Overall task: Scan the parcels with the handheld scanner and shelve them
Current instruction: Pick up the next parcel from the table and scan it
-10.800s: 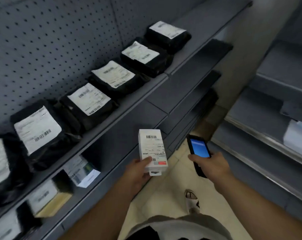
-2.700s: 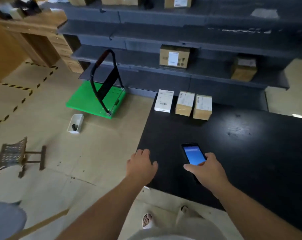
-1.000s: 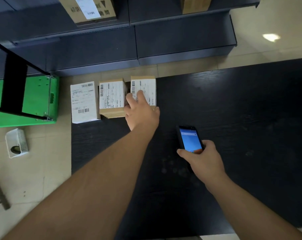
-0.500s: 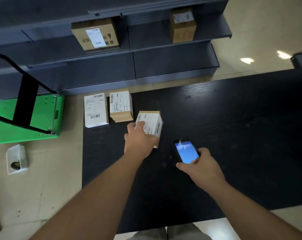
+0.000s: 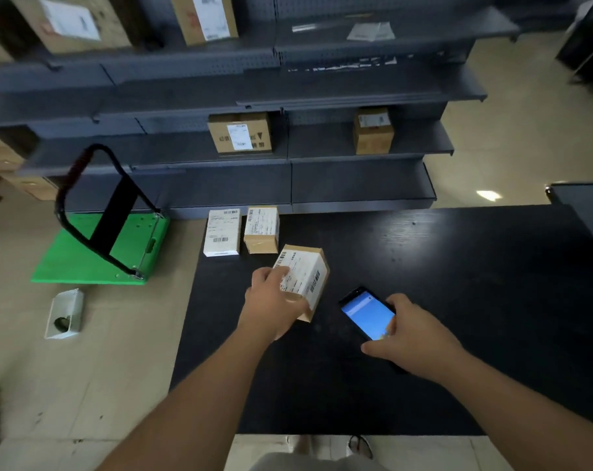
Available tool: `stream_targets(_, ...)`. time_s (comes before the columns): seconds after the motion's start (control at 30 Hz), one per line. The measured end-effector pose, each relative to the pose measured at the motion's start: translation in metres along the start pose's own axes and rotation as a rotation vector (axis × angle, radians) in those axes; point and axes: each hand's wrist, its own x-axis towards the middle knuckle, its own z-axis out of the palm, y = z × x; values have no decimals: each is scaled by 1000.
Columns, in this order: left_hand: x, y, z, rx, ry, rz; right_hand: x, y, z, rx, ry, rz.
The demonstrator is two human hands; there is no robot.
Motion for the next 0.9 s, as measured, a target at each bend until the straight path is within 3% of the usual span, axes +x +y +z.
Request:
stream_targets(0.37,-90,5,-3,-108,120,20,-65,18,-22,-132,26,-258)
stream_targets(0.9,-106,-46,-69,-89,161,115,-102,-40,-15,-344,125,-372)
